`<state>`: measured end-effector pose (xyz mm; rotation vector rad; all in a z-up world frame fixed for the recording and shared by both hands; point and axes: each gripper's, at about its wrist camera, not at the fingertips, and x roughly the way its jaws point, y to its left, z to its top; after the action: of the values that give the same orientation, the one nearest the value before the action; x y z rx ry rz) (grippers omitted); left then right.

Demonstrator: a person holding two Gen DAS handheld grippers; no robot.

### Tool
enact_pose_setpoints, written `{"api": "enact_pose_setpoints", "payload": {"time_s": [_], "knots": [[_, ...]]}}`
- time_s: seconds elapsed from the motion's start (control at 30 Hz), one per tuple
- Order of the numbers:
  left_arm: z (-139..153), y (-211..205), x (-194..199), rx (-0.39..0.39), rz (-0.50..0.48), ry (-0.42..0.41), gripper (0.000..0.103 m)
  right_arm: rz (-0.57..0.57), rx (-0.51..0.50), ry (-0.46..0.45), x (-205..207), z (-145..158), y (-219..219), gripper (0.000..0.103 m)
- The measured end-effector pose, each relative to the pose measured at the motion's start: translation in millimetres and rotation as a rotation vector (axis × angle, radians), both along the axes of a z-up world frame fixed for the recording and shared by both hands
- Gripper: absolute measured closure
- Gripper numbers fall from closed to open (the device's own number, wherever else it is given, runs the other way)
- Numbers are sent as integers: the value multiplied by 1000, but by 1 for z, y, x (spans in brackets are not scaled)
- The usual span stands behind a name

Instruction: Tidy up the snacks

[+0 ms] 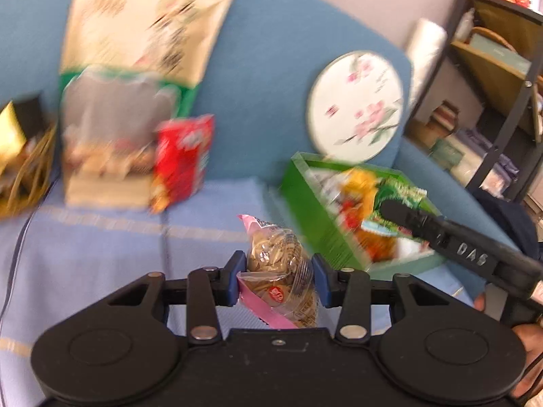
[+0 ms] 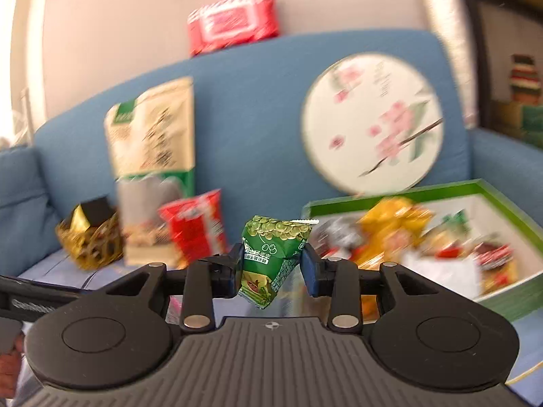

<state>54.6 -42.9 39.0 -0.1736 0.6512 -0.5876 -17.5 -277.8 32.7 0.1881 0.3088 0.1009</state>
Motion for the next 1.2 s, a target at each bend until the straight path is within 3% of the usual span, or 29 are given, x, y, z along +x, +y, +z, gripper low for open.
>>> {"api": "enact_pose_setpoints", "payload": {"time_s": [0.17,0.33,0.6,0.67,0.7,0.73,0.77,0.8,1.07,1.2], "knots": [[33,-53,14,-34,-54,-84,39,-152,2,-26,6,7,-50,41],[45,-113,32,-89,-86,-81,38,-301,23,8,18,2,-101,41],[35,-195,55,-94,-131,-81,37,-419,-4,73,31,-19,-148,41],[25,-206,60,-98,-138,-83,27,-418,-14,109,35,-27,-151,36],[22,-209,60,-88,-136,-90,25,-415,-29,134,38,-31,-151,35],[19,-210,59,-74,-121,-100,9,-417,-48,158,41,-35,-151,27],[16,-207,57,-65,-106,-110,0,-426,-71,176,42,-38,-150,3],[14,-203,55,-63,-86,-124,0,-441,-95,179,42,-40,-149,0],[18,-163,52,-13,-14,-113,0,-407,-150,58,23,-24,-124,0],[21,-141,51,37,47,-73,0,-326,-99,-19,16,-8,-105,0]]}}
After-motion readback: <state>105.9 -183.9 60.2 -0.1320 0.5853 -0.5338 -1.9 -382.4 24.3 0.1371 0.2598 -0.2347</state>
